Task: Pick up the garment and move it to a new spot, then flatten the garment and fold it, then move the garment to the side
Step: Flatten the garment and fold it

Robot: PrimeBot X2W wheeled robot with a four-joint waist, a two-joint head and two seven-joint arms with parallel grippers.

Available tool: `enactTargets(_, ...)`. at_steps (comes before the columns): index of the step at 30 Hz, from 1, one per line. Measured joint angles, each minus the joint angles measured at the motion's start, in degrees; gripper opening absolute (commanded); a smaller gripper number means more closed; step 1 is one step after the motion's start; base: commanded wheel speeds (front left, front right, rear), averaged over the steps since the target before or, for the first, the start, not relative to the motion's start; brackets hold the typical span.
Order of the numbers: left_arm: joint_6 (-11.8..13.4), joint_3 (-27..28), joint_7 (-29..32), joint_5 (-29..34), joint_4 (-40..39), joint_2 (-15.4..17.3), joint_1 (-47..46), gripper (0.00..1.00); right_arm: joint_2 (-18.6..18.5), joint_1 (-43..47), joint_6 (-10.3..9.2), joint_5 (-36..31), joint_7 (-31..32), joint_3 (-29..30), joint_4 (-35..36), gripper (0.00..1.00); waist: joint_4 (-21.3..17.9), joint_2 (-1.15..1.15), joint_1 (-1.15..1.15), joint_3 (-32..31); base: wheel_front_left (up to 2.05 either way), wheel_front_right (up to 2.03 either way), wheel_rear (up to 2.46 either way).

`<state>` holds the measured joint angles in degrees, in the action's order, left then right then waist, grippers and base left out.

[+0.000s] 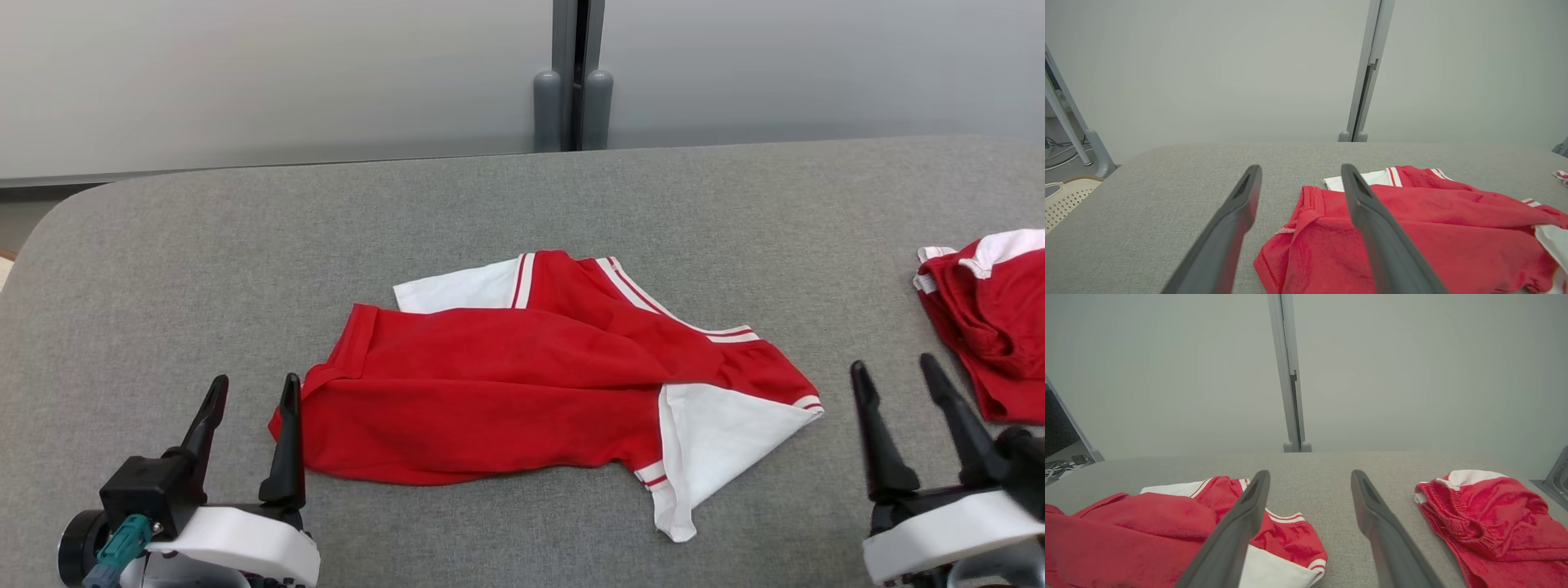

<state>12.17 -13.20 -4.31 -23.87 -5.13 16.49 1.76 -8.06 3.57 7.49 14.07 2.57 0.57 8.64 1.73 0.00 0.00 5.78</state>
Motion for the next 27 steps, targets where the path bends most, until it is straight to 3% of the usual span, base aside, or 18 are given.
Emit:
enactTargets(12,-0.4,-1.7,-1.2,0.1,0.1,-1.1,-3.7,1.0,0.2,-3.6,0.0,0.4,8.1,-16.8,-12.1,1.0,2.6,0.0,0.0,2.9,0.0,0.0,0.0)
enactTargets(18,-0.5,-2.4,-2.0,0.1,1.1,-1.9,-4.6,1.0,2.1,-7.4,0.01,-2.8,9.0,-17.5,-18.3,1.0,3.9,0.0,0.0,4.2,0.0,0.0,0.0)
enactTargets(19,-0.5,-2.4,-2.1,0.1,1.3,-2.0,-4.6,1.0,2.5,-7.7,0.01,-3.4,9.2,-17.2,-19.1,0.53,4.0,0.0,0.0,4.4,0.0,0.0,0.0)
enactTargets(21,-0.5,-2.5,-2.3,0.1,1.5,-2.1,-4.7,1.0,3.1,-7.8,0.0,-3.6,9.2,-16.6,-19.8,0.0,4.1,0.0,0.0,4.6,0.0,0.0,0.0)
enactTargets(27,-0.5,-2.5,-2.5,0.1,1.5,-2.0,-5.2,1.0,4.2,-6.7,0.01,-3.4,8.4,-12.1,-19.5,0.0,3.5,0.0,0.0,5.1,0.0,0.0,0.0)
